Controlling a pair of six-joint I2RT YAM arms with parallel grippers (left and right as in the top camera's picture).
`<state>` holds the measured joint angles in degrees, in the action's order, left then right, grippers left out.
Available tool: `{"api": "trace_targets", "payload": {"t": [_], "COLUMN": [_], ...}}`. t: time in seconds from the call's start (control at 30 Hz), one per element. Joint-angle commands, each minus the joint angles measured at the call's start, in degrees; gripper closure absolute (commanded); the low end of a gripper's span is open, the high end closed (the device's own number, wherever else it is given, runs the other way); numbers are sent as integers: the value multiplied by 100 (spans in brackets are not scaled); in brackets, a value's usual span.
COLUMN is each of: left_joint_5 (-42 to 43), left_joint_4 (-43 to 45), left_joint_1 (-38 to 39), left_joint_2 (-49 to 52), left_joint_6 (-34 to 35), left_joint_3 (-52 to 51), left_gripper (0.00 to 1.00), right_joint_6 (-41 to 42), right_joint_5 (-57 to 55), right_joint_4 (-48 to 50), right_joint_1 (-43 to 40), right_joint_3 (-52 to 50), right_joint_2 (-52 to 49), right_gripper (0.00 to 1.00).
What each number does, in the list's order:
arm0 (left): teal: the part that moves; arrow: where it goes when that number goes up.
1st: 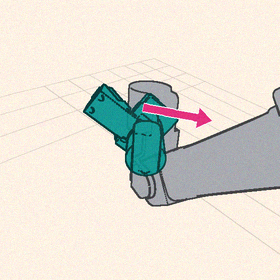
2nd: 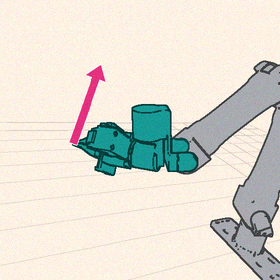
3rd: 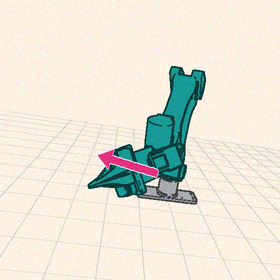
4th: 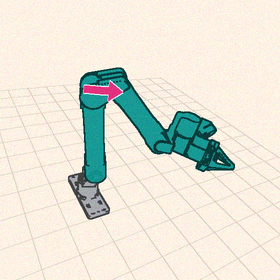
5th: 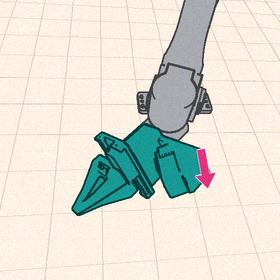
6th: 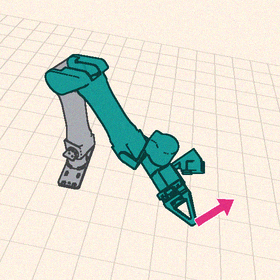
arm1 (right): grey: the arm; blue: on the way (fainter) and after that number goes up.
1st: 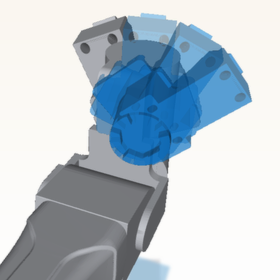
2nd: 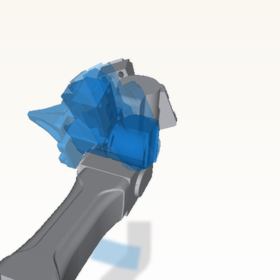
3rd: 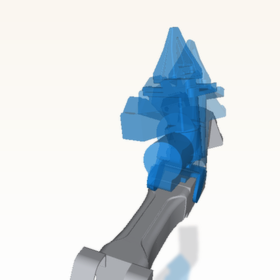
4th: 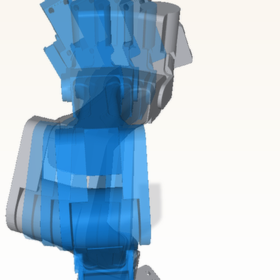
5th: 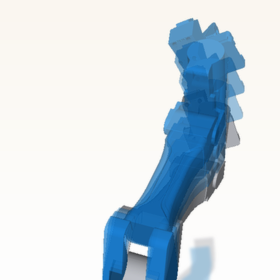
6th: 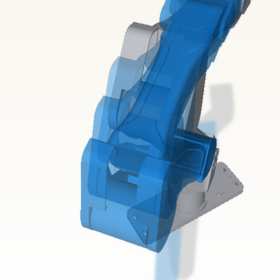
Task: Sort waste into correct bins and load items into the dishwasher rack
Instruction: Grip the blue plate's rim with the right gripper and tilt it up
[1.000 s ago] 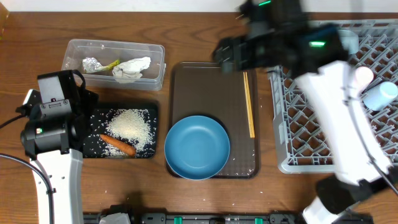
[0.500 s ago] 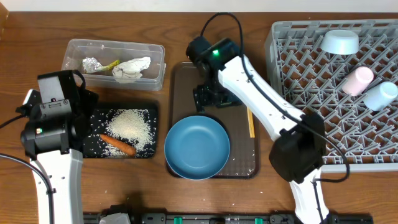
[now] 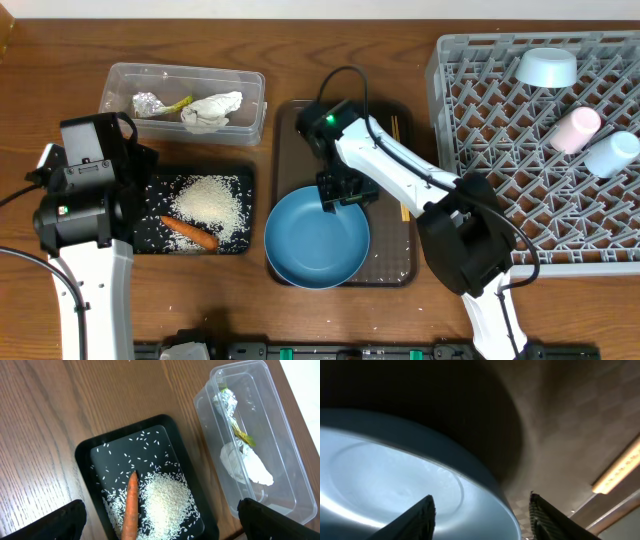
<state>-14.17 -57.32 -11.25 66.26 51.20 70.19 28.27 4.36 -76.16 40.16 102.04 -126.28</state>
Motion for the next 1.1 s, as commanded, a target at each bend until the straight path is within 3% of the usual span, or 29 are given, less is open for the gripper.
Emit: {"api": "trace_targets", "payload": {"t": [0.0, 0.1, 0.27, 0.33, 1.07], "left_joint_5": [-138, -136, -138, -138, -136], "left_joint_4": [-31, -31, -31, -31, -31], "left_joint_1": [-26, -26, -26, -26, -26], "left_joint_2": [-2, -2, -2, -2, -2], "left_joint_6": [-11, -9, -11, -9, -9], "left_joint_3": [11, 11, 11, 11, 11], "left_gripper": [1, 1, 1, 1, 1], "right_joint_6": [42, 35, -2, -4, -304], "right_joint_5": [166, 160, 144, 144, -114], "right_joint_4": [15, 28, 33, 33, -214], "right_joint_1": [74, 74, 74, 74, -422], "right_joint_3": [-44, -46, -55, -55, -52], "right_joint_2": [-22, -22, -22, -22, 479], "right_gripper": [43, 45, 88, 97, 98]}}
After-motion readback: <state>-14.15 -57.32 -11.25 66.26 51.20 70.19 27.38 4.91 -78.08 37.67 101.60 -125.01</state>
